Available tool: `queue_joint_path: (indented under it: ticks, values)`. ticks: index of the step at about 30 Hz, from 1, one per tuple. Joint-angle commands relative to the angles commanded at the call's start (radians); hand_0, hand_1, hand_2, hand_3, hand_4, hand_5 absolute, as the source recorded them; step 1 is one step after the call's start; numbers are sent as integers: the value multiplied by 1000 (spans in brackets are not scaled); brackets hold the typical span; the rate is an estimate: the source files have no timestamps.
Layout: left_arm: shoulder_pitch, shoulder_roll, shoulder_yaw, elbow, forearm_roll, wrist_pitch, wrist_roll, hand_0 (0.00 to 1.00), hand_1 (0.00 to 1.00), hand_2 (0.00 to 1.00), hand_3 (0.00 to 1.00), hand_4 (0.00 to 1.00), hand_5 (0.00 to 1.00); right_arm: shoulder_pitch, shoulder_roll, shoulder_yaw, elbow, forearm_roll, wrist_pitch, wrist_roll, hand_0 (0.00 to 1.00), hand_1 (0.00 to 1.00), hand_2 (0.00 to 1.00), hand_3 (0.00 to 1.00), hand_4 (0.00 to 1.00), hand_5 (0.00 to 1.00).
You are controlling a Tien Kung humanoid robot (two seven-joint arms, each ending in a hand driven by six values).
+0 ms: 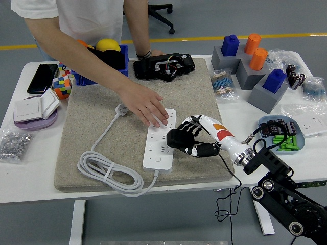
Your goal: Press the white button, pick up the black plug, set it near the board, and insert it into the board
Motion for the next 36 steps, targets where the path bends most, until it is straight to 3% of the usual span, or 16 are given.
queue_joint_path:
  ticks: [36]
  values:
    - [1,6,2,0,12,-3,4,467,496,511,577,599,255,68,39,-92,-134,8,-34,39,451,352,380,489,777,2]
